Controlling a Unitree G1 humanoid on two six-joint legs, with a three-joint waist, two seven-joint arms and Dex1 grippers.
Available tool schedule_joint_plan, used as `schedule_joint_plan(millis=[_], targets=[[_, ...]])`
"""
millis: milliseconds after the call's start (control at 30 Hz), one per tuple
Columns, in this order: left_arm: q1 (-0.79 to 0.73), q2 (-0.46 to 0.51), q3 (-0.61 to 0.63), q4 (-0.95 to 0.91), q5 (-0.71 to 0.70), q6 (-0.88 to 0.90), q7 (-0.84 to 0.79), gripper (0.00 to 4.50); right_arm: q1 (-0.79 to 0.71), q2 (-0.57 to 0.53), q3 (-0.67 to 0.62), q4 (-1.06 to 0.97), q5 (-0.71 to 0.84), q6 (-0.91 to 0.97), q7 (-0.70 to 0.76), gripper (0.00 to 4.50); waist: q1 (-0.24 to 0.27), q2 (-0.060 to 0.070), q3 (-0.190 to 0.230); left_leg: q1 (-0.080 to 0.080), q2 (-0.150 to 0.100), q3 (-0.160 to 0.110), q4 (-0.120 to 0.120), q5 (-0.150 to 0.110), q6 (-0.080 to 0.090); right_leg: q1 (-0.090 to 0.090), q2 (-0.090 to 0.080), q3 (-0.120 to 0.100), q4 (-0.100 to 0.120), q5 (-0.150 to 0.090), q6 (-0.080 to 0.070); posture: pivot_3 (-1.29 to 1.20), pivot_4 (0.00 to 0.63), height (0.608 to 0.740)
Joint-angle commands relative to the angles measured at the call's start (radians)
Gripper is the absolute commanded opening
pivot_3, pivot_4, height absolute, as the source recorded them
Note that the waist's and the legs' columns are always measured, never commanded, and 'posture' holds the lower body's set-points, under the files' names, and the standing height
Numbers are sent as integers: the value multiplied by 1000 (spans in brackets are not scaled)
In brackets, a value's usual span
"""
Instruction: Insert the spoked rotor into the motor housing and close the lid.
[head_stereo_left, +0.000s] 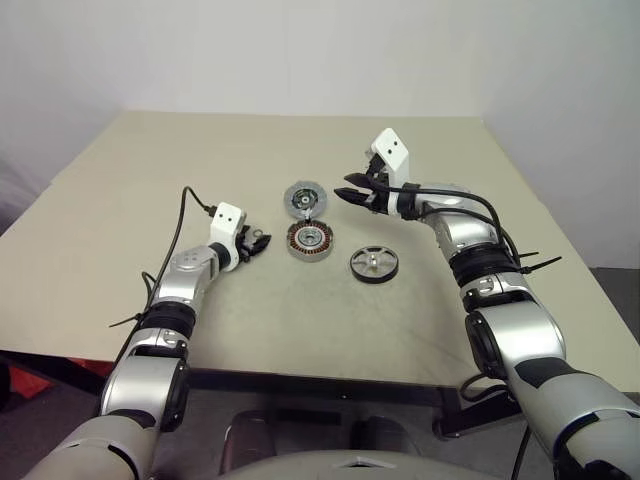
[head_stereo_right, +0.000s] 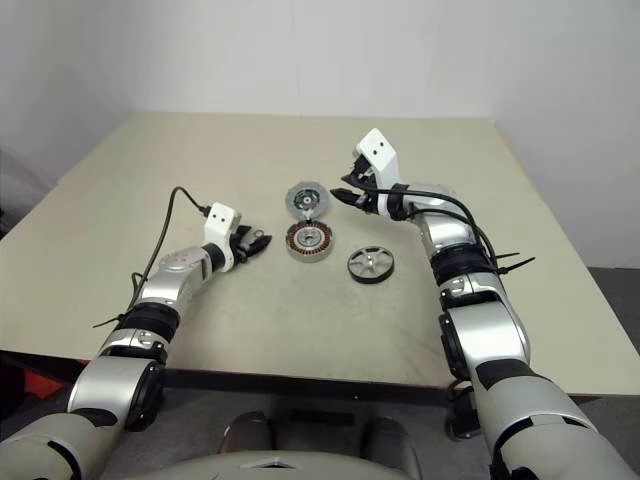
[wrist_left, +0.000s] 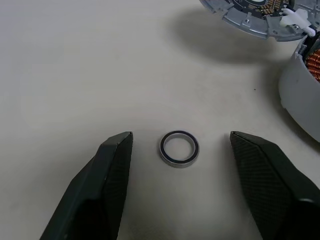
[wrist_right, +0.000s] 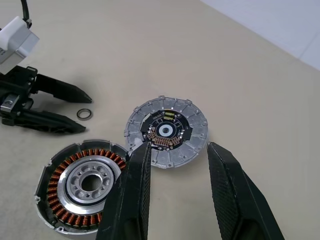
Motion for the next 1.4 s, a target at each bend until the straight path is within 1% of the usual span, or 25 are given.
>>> schedule_joint_plan(millis=[33, 133, 300, 400, 433, 733, 933, 1100, 1267, 1400], targets=[[9, 1, -3, -18, -6, 21, -22, 2440, -44, -4, -29, -13, 15, -24, -10, 1979, 0, 0, 0, 0, 0, 0, 0, 0, 0, 0, 0, 0, 0, 0, 0, 0, 0, 740], [9, 5, -10, -22, 4, 23, -21, 1556, -48, -2, -30, -9, 16, -28, -15, 1979, 1, 0, 0, 0, 0, 0, 0, 0, 0, 0, 0, 0, -1, 0, 0, 0, 0, 740], [11, 6, -13, -25, 4, 23, -21, 1556, -48, -2, -29, -9, 16, -31, -20, 1979, 1, 0, 0, 0, 0, 0, 0, 0, 0, 0, 0, 0, -1, 0, 0, 0, 0, 740], [8, 6, -13, -18, 4, 19, -21, 1003, -49, -2, -28, -6, 14, -35, -23, 1979, 1, 0, 0, 0, 0, 0, 0, 0, 0, 0, 0, 0, -1, 0, 0, 0, 0, 740], [8, 6, -13, -18, 5, 18, -21, 748, -49, -2, -28, -6, 14, -36, -24, 1979, 0, 0, 0, 0, 0, 0, 0, 0, 0, 0, 0, 0, -1, 0, 0, 0, 0, 740], [3, 13, 1, -51, 5, -6, 18, 720, -52, -1, -23, 10, 8, -48, -27, 1979, 0, 0, 0, 0, 0, 0, 0, 0, 0, 0, 0, 0, -1, 0, 0, 0, 0, 740], [-37, -2, 52, -110, -55, 18, 44, 720, -52, -2, -18, 22, 3, -58, -27, 1979, 0, 0, 1, -1, 0, 0, -1, 0, 0, -1, 0, 0, -2, 0, 0, 0, 0, 740], [-81, -25, 58, -143, -77, 42, 45, 720, -50, -2, -16, 23, 1, -62, -28, 1979, 0, 0, 1, -1, 0, 0, -1, 0, 0, -1, 0, 0, -2, 0, 0, 0, 0, 740], [-131, -61, 12, -197, -113, 146, -62, 720, -45, -3, -18, 20, -1, -64, -34, 1979, 0, 0, 1, -1, 0, 0, -1, 0, 0, -1, 0, 0, -2, 0, 0, 0, 0, 740], [-135, -56, -39, -235, -110, 209, -153, 720, -38, -7, -20, 13, 0, -64, -37, 1979, -2, 0, 2, -1, 0, 0, -2, 0, 0, -1, 0, 0, -2, 0, 0, 0, 0, 740]])
